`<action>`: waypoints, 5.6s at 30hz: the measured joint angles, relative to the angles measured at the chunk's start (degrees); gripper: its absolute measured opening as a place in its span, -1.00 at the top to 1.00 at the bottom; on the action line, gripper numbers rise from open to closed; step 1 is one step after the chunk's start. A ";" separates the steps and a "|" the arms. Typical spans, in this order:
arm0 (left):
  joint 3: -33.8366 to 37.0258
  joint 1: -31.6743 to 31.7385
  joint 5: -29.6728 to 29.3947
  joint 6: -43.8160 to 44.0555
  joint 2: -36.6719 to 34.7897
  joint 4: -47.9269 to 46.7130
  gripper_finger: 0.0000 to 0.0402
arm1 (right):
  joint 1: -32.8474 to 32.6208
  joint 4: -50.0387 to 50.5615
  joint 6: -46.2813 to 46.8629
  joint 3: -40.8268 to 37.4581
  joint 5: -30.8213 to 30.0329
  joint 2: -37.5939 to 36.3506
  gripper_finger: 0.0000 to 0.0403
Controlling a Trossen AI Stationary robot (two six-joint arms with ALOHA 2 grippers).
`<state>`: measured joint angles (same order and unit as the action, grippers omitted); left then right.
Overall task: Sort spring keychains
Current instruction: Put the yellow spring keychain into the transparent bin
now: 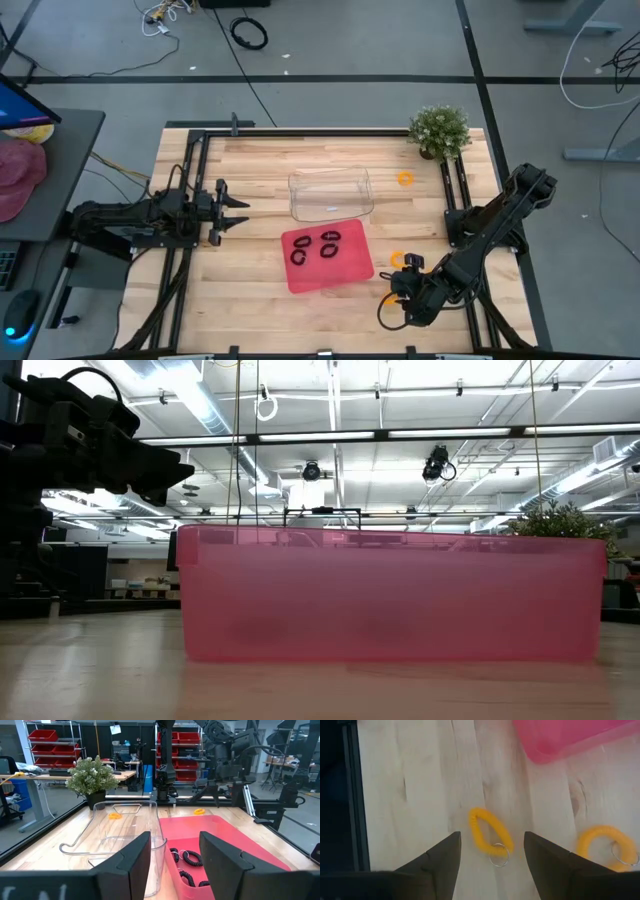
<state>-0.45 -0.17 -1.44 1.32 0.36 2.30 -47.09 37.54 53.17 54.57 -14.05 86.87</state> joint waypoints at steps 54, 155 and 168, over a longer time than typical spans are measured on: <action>-0.02 -0.01 0.01 0.00 -0.01 -0.02 0.14 | 0.02 -3.26 -4.17 0.00 0.10 10.49 -0.10; 0.00 0.01 0.01 0.00 0.00 0.01 0.14 | 0.57 -3.15 -2.61 -0.17 6.33 12.24 1.00; -0.01 0.00 0.01 0.00 -0.01 -0.02 0.14 | 0.50 2.51 0.57 -0.09 4.51 3.13 1.00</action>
<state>-0.46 -0.17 -1.43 1.32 0.35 2.29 -46.59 40.05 53.74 54.48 -9.54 90.00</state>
